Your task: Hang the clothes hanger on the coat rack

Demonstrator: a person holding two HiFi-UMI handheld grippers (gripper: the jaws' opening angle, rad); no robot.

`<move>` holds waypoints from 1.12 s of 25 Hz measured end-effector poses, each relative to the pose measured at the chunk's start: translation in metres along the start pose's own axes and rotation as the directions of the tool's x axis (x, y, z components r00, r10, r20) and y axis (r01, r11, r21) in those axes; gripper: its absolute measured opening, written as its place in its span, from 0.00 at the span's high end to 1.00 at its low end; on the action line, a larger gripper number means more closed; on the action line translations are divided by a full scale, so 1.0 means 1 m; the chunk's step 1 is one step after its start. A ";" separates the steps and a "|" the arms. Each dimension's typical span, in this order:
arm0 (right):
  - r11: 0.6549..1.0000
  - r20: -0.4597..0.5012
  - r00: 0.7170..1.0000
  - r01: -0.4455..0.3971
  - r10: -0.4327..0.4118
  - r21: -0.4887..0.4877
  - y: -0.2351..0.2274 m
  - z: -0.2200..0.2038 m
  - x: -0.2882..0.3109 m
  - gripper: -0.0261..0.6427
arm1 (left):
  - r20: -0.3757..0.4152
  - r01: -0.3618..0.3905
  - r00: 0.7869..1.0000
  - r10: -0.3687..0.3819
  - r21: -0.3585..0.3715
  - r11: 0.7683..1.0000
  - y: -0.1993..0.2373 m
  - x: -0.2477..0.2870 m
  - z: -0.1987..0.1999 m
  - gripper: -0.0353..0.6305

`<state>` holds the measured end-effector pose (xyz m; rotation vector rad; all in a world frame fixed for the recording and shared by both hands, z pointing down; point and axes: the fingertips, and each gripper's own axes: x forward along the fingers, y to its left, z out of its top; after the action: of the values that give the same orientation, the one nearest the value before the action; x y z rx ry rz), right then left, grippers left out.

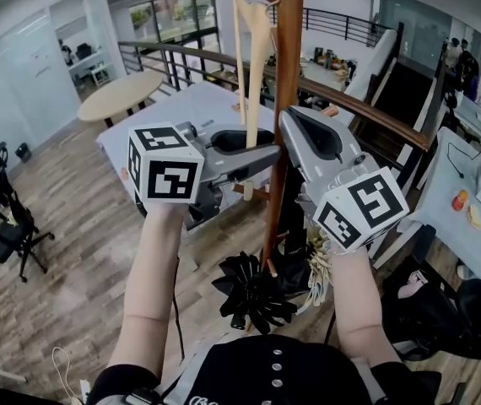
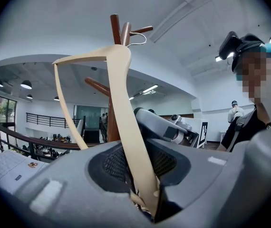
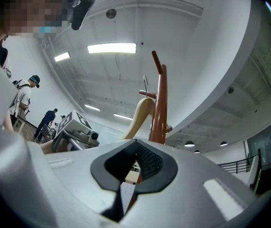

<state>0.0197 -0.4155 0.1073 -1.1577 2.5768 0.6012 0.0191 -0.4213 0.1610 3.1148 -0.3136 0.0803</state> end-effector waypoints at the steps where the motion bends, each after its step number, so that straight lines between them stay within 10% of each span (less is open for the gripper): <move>1: 1.000 -0.001 1.000 0.001 -0.001 -0.003 0.000 0.000 0.000 0.96 | 0.005 0.002 1.000 -0.002 -0.006 1.000 0.002 0.000 0.001 0.77; 13: 1.000 0.002 1.000 0.010 -0.010 -0.004 0.007 -0.006 -0.008 0.96 | 0.048 0.077 0.996 -0.070 -0.164 0.983 0.008 -0.002 -0.005 0.76; 28: 0.999 -0.039 0.999 0.034 -0.033 0.028 0.008 -0.020 -0.021 0.96 | 0.052 0.068 0.997 -0.060 -0.161 0.985 -0.008 0.010 -0.016 0.74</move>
<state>0.0266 -0.4064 0.1350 -1.2121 2.5839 0.5380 0.0296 -0.4150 0.1779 2.9644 -0.2090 -0.0184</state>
